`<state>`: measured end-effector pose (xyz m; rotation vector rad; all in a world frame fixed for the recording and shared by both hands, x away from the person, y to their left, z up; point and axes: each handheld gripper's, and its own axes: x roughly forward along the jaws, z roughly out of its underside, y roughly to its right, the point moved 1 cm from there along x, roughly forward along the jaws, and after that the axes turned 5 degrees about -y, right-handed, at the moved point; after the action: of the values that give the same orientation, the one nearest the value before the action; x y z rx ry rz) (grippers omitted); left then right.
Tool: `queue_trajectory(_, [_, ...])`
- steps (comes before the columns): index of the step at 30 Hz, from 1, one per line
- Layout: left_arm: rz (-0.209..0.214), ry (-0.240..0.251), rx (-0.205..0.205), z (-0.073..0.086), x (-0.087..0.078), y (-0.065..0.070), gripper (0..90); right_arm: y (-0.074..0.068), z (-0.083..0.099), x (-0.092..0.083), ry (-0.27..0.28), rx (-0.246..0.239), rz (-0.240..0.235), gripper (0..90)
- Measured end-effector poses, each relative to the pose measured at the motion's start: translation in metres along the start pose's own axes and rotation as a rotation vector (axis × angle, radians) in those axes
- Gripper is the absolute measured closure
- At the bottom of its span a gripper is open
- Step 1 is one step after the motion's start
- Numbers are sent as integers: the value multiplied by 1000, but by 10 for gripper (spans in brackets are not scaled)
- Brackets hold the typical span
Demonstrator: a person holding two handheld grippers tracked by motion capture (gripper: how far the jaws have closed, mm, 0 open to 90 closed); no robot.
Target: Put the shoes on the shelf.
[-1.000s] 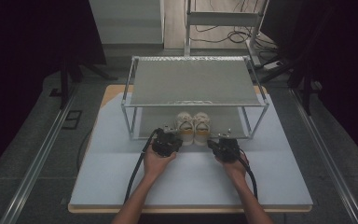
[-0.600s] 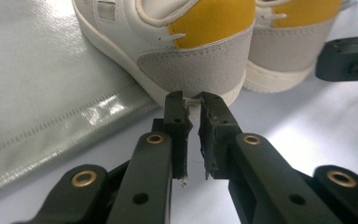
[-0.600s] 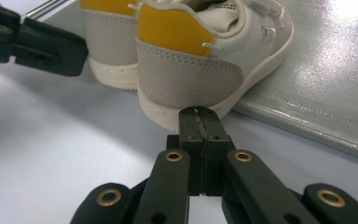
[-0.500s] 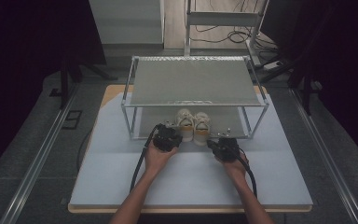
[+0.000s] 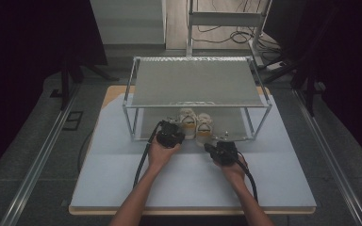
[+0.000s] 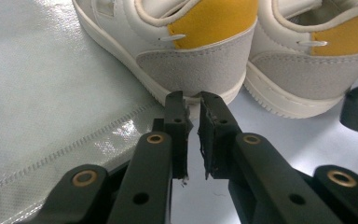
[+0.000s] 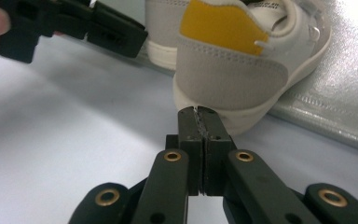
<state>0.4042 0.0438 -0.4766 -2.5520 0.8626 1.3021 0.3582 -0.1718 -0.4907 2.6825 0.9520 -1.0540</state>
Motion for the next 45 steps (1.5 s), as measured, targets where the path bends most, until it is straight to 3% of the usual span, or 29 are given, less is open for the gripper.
queue_trajectory(9, [8,7,-6,0,1,0,817,7,-12,5,6,4,27,892])
queue_trajectory(16, [16,5,-11,0,2,-1,816,16,-25,21,-2,22,60,892])
queue_trajectory(25, [13,4,-10,0,2,-1,812,29,-29,39,-10,51,88,892])
queue_trajectory(33, [-19,-14,15,-9,8,-7,797,29,-29,39,-7,49,86,891])
queue_trajectory(34, [-18,-25,-30,-10,11,-6,798,29,-29,39,-6,49,87,891])
queue_trajectory(43, [-20,-20,-32,-16,20,-12,798,31,-29,40,-7,49,86,892])
queue_trajectory(45, [-29,-21,-20,-16,20,-11,801,35,-32,43,-5,52,105,892])
